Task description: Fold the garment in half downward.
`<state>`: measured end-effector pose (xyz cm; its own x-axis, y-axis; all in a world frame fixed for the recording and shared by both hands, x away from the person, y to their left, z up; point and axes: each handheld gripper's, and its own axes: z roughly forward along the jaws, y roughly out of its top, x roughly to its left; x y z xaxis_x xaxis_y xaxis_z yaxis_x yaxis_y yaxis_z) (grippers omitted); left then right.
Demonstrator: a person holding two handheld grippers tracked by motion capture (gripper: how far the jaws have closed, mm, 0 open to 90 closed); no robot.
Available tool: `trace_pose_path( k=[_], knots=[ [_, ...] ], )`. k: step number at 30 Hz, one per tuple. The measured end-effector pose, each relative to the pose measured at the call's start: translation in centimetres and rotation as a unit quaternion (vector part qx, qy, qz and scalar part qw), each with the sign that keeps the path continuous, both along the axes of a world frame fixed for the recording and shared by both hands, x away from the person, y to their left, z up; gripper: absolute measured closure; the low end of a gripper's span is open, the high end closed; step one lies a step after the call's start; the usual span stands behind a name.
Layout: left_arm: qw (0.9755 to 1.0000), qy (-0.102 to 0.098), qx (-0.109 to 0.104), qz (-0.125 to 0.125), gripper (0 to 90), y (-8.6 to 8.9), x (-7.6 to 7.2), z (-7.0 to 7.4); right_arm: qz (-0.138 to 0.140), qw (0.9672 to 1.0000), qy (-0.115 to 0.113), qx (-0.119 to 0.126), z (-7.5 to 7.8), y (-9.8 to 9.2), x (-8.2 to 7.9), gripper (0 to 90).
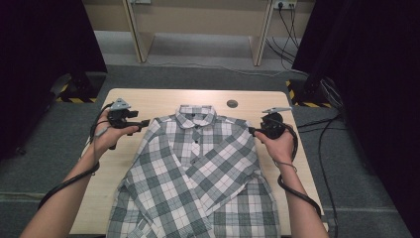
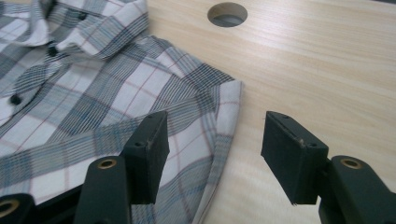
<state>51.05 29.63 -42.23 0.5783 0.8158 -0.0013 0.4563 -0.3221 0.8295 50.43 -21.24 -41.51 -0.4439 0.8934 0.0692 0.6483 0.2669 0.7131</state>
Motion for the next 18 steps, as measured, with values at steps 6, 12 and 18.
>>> trace_pose_path(
  k=[6, 12, 18],
  knots=[
    [0.9991, 0.039, 0.003, 0.014, 34.2, -1.1, 2.8, -2.1, -0.018, 0.9995, 0.024, 0.007, -1.7, 0.3, 3.5, 42.6],
    [0.9978, 0.052, 0.027, 0.031, 36.5, -2.2, 4.4, -3.9, -0.016, 0.9991, 0.039, -0.003, -2.9, 1.5, 5.6, 42.5],
    [0.9964, 0.068, 0.033, 0.038, 42.9, -3.0, 4.9, -5.2, -0.013, 0.9981, 0.053, -0.029, -3.5, 2.7, 6.8, 47.0]
  ],
)
